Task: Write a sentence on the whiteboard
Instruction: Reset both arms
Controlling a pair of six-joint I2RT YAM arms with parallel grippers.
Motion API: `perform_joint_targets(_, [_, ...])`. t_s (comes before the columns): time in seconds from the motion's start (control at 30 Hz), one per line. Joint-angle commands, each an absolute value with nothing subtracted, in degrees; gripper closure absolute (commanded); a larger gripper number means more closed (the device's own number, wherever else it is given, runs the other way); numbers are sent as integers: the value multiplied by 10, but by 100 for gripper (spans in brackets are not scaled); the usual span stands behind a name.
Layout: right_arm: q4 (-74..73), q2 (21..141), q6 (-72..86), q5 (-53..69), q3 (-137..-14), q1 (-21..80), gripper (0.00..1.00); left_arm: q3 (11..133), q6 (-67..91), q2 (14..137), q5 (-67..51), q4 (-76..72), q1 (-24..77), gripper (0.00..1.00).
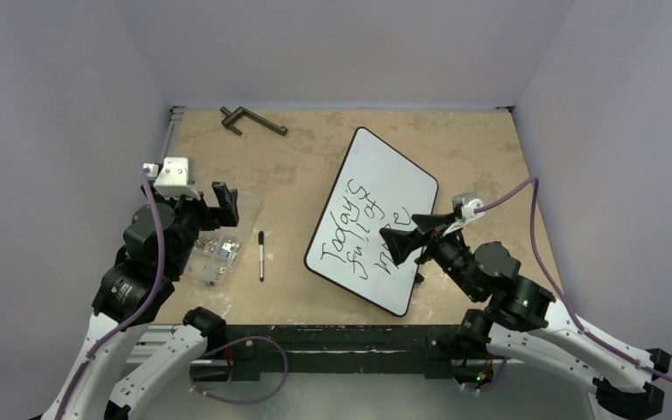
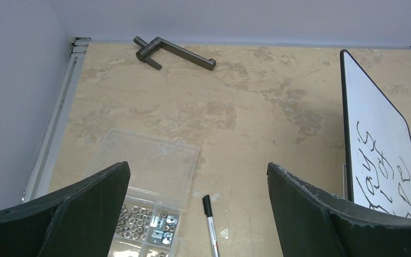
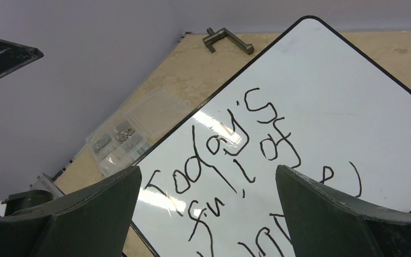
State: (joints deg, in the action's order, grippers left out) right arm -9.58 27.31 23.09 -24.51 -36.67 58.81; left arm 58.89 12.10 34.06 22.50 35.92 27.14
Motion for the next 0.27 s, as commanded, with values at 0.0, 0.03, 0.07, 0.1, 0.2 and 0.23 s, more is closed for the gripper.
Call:
perform_joint_targets(0.0, [-75,279,226,-258,-380,589,1,585,104,343,226,336,273,0])
perform_joint_targets(0.03, [-76,279,227,-267,-380,588,1,585,104,343,227,336,273,0])
perform_joint_targets(0.07, [-75,281,229,-270,-381,588,1,585,104,344,227,336,273,0])
perform_joint_targets(0.1, [-74,282,227,-272,-383,588,1,585,103,344,228,336,273,0])
perform_joint_targets(0.2, [-82,292,217,-282,-392,588,1,585,104,343,228,336,273,0])
perform_joint_targets(0.23, [-86,295,215,-288,-396,588,1,585,104,342,227,336,273,0])
